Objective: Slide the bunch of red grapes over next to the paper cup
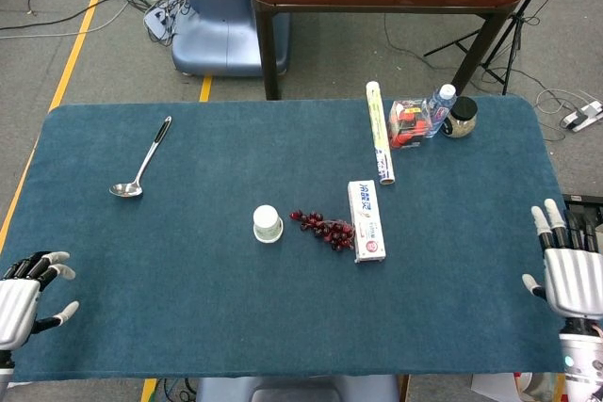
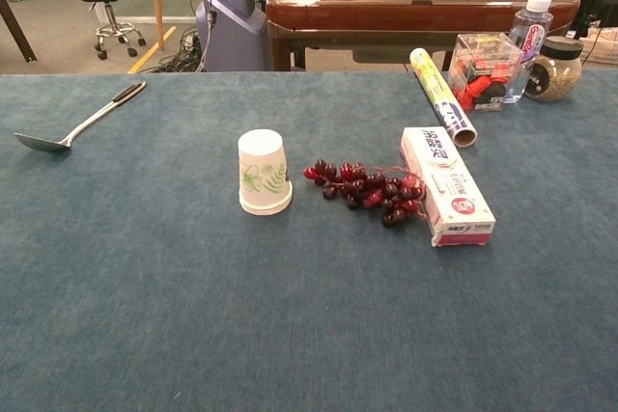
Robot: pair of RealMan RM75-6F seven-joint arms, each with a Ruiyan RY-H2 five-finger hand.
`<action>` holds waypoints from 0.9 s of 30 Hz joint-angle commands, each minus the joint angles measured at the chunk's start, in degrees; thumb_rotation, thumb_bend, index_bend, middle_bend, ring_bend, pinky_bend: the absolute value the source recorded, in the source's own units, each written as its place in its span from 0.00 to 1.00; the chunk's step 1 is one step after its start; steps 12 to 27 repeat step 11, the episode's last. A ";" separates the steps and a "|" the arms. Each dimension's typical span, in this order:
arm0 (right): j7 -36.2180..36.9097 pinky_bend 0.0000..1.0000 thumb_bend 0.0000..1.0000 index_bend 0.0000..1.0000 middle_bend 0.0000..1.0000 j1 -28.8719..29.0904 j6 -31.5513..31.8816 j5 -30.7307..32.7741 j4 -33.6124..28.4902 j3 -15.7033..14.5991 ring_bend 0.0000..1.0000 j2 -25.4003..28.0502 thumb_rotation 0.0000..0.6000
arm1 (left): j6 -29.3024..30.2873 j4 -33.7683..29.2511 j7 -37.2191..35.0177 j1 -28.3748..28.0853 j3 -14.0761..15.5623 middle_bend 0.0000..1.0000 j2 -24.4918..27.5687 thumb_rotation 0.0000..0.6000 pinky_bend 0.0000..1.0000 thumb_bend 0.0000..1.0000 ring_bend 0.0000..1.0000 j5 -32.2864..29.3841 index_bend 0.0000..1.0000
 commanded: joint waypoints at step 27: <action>7.05 0.01 0.00 0.05 0.05 -1.85 -2.20 0.49 3.46 2.31 0.00 1.18 1.00 | -1.94 0.98 2.68 -0.91 0.64 0.26 -1.96 1.00 0.24 0.18 0.18 0.00 0.42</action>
